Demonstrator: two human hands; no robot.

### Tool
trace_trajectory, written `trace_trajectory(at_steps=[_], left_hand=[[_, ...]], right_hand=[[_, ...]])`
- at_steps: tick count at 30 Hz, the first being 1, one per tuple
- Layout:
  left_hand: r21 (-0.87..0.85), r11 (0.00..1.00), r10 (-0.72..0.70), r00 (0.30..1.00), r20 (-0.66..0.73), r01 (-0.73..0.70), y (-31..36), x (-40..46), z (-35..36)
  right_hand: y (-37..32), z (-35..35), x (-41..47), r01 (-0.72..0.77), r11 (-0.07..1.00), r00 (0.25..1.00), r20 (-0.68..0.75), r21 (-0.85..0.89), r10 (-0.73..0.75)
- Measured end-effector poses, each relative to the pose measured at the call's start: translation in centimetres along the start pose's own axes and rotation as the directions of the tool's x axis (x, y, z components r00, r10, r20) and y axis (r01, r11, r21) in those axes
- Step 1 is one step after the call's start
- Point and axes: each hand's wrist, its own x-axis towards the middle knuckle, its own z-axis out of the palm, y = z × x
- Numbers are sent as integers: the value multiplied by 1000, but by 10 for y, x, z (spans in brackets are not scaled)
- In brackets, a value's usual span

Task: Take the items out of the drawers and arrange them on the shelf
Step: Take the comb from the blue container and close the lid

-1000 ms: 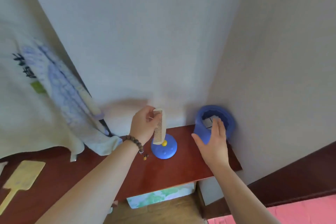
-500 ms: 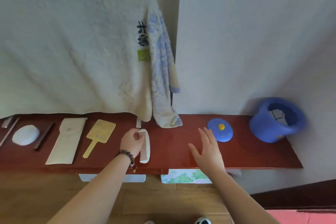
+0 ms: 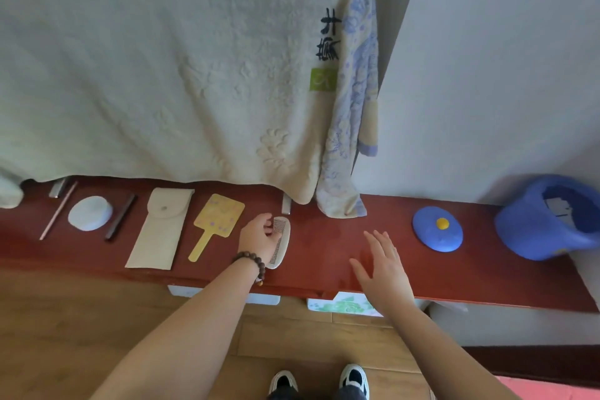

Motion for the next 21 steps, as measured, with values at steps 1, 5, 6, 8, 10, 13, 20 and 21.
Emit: trace_trajectory(at_steps=[1, 5, 6, 8, 10, 13, 20, 21], left_hand=[[-3, 1000, 1, 1000, 8, -1, -1, -3, 2], [41, 996, 79, 996, -39, -77, 1, -16, 7], [66, 991, 123, 991, -58, -119, 4, -20, 9], [76, 973, 222, 974, -39, -219, 15, -26, 15], [38, 940, 339, 941, 27, -340, 31, -32, 27], [-44, 896, 444, 892, 91, -441, 65, -36, 53], [-19, 868, 479, 828, 292, -496, 141, -37, 139], [8, 874, 458, 828, 324, -486, 150, -36, 152]], right_hand=[[1, 0, 1, -4, 1000, 1000, 0, -2, 4], [2, 1, 3, -17, 1000, 1000, 15, -2, 17], [2, 0, 3, -23, 1000, 1000, 15, 0, 23], [4, -3, 3, -36, 999, 999, 6, 0, 36], [8, -10, 1, -54, 999, 998, -17, 1, 54], [18, -28, -5, -104, 994, 991, -85, 28, 106], [75, -96, -21, -200, 978, 950, -233, 62, 209], [86, -107, -21, -205, 976, 942, -258, 68, 216]])
